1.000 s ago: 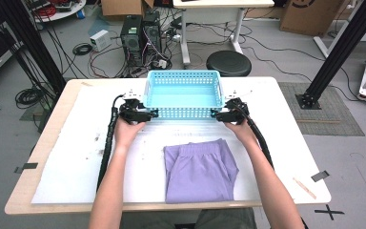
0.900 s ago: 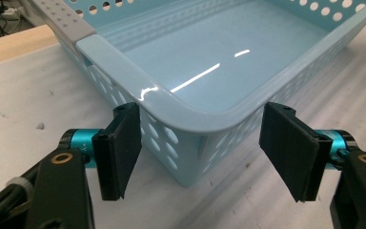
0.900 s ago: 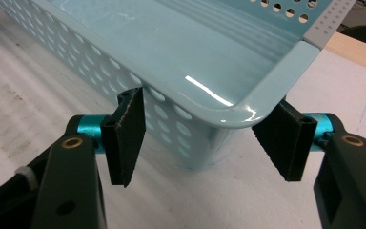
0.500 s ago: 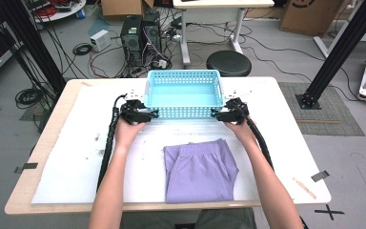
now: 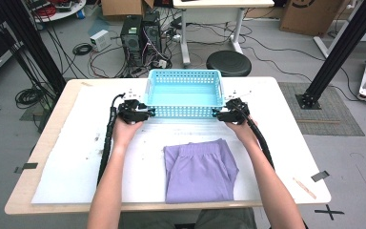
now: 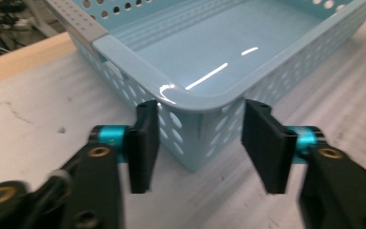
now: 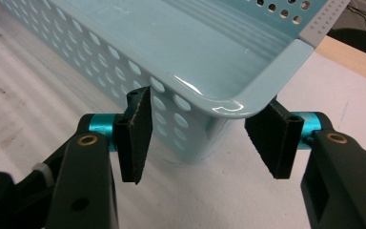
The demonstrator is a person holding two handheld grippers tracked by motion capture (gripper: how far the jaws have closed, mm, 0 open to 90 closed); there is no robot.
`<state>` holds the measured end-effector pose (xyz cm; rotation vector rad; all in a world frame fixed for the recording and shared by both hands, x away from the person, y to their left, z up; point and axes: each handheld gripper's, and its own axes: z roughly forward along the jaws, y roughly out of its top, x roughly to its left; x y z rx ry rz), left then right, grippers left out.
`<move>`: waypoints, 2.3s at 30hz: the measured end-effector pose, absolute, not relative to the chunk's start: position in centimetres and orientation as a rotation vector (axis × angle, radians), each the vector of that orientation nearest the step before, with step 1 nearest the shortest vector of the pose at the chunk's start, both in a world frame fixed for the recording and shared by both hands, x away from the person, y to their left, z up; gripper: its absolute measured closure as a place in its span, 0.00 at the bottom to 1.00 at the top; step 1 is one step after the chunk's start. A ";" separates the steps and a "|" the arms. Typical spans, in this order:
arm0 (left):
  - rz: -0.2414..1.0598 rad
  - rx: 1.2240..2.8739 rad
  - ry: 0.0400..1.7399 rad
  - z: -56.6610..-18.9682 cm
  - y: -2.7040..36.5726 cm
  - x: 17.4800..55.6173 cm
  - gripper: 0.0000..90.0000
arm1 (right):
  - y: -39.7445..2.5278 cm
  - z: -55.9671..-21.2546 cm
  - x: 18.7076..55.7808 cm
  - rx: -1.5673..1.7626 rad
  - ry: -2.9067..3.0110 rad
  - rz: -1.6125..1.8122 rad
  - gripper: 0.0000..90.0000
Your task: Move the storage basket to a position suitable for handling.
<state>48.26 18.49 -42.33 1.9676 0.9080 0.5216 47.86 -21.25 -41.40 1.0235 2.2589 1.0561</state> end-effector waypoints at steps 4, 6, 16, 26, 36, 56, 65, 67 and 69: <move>0.519 1.991 0.902 -42.9 18.2 48.6 0.42 | -21.2 -41.7 48.1 1.047 2.255 1.049 0.40; 0.501 1.983 0.899 -43.1 18.1 48.7 0.43 | -21.1 -42.0 48.3 1.044 2.275 1.041 0.40; 0.513 1.983 0.882 -42.8 18.0 48.5 0.53 | -20.9 -42.3 48.4 1.027 2.283 1.015 0.49; 0.489 1.997 0.889 -42.3 17.6 47.9 0.53 | -21.5 -41.7 47.9 1.036 2.309 1.011 0.50; 0.473 1.992 0.887 -41.9 17.1 46.9 0.53 | -22.3 -41.2 47.0 1.037 2.331 1.018 0.51; 0.457 2.047 0.840 -41.8 14.7 43.2 0.53 | -25.2 -41.1 43.4 1.026 2.348 1.030 0.54; 0.447 2.047 0.826 -42.1 14.2 42.0 0.53 | -25.8 -41.6 41.4 1.017 2.347 1.013 0.54; 0.442 2.047 0.822 -42.3 14.0 41.8 0.53 | -25.9 -41.7 41.3 1.016 2.344 1.016 0.54; 0.448 2.044 0.820 -42.3 13.9 41.5 0.53 | -26.1 -41.8 41.1 1.018 2.343 1.014 0.54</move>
